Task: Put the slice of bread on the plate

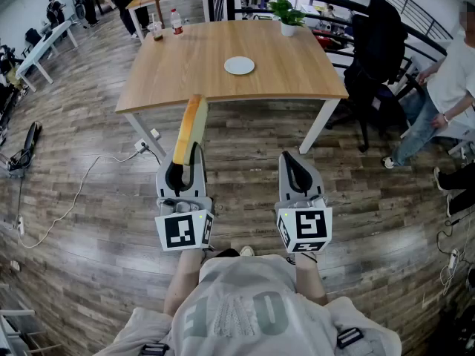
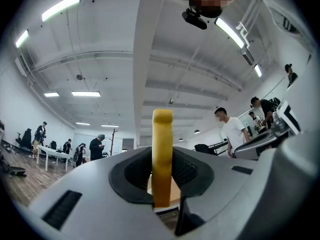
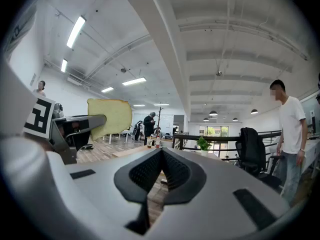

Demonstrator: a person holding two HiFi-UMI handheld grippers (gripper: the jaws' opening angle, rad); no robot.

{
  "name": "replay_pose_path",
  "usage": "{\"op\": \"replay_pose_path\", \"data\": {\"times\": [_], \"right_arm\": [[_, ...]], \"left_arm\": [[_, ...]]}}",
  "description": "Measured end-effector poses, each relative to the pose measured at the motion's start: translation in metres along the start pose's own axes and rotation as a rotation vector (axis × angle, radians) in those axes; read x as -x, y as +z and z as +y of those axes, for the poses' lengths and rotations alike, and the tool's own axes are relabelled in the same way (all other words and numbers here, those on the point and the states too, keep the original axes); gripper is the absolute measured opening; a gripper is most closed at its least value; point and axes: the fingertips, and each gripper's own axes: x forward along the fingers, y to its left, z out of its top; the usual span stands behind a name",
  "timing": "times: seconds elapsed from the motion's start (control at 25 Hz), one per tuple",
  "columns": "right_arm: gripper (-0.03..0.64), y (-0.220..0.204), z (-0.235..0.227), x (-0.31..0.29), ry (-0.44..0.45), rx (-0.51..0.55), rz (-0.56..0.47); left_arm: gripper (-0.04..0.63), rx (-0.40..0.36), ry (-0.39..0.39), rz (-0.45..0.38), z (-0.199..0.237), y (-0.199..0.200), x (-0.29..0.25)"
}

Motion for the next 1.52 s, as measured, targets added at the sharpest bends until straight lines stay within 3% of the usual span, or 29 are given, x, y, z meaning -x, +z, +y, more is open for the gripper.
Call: {"op": "replay_pose_path", "data": {"times": [0.52, 0.92, 1.16, 1.52], "right_arm": [[0.017, 0.003, 0.001, 0.009, 0.005, 0.032, -0.011], [0.018, -0.018, 0.011, 0.021, 0.083, 0.003, -0.023], [0.018, -0.032, -0.007, 0.005, 0.105, -0.001, 0.011], [0.018, -0.050, -0.014, -0.046, 0.154, -0.080, 0.035]], "left_arm": [[0.091, -0.009, 0.005, -0.021, 0.003, 0.013, 0.015], [0.091, -0.034, 0.066, 0.017, 0.028, 0.000, 0.036], [0.091, -0.021, 0.074, 0.001, 0.032, -0.016, 0.004], [0.091, -0.017, 0.002, 0.004, 0.020, -0.038, -0.053]]}}
